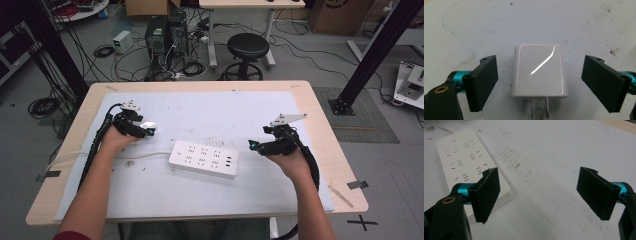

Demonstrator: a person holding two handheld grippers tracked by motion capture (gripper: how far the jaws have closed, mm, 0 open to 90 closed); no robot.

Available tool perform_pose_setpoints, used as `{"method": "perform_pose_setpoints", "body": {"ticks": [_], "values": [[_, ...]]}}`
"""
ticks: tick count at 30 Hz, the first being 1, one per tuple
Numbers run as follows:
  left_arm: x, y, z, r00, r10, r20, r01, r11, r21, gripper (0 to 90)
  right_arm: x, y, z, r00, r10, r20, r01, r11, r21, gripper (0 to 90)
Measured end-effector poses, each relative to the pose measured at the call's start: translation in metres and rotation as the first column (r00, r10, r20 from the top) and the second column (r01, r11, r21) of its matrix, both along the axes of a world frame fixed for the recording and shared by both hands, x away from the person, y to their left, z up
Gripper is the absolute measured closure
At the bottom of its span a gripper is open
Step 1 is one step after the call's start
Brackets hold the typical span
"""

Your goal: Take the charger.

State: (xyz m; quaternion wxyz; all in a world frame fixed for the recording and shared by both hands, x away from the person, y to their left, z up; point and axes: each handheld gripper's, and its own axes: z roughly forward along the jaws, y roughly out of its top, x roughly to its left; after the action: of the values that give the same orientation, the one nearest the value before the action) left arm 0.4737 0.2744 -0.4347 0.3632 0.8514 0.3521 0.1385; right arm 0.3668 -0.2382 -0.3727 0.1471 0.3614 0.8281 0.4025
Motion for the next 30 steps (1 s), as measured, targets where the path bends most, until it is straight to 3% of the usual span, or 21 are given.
{"method": "perform_pose_setpoints", "body": {"ticks": [11, 13, 30], "values": [[0.0008, -0.0024, -0.0039, 0.9998, 0.016, -0.007, -0.016, 0.9992, 0.036, 18.8, -0.0004, -0.0018, 0.0009, 0.9999, -0.006, 0.009, 0.006, 1.0, 0.006, 19.4], [0.0005, -0.0031, -0.004, 0.9999, 0.007, -0.009, -0.006, 0.999, 0.044, 23.0, -0.0001, -0.0027, 0.0, 0.9999, -0.007, 0.007, 0.007, 1.0, 0.007, 19.4], [0.0007, -0.0035, -0.0052, 0.9999, 0.007, -0.009, -0.007, 0.9984, 0.055, 37.7, -0.0006, -0.0047, 0.0005, 0.9999, -0.014, 0.006, 0.014, 1.0, 0.019, 19.4]]}}
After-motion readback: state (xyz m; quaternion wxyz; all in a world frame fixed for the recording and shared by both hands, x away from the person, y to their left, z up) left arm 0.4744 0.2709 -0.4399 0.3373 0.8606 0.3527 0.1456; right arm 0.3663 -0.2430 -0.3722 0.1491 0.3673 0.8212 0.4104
